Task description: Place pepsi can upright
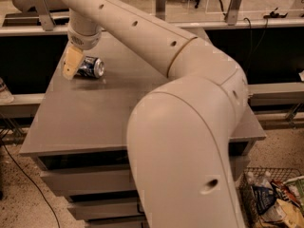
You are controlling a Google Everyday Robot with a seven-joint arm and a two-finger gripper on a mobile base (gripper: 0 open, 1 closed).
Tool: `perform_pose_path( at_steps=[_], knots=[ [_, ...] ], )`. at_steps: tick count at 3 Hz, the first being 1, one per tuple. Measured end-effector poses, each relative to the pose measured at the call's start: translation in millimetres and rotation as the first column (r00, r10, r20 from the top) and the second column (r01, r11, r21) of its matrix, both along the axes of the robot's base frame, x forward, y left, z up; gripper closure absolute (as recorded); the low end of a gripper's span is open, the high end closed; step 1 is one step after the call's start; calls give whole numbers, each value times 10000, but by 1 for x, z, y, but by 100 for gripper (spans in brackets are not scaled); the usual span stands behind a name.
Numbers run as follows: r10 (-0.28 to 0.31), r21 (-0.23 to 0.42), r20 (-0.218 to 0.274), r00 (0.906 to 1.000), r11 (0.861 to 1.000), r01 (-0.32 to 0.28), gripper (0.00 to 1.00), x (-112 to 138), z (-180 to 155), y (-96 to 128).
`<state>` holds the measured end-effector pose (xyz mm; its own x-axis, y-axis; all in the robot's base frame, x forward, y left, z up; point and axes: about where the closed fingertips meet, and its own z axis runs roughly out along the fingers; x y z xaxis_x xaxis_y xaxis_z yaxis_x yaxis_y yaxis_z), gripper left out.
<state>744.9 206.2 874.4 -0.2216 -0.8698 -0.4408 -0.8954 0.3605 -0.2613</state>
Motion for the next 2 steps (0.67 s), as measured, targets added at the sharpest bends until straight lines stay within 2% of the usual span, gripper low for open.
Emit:
perform_pose_path(
  at_steps=[1,2],
  knots=[
    [42,-495,-384,9993,9988,-61,0,3,-21,5],
    [4,-860,-700,9975,9963,-64,17,2,-35,6]
  ],
)
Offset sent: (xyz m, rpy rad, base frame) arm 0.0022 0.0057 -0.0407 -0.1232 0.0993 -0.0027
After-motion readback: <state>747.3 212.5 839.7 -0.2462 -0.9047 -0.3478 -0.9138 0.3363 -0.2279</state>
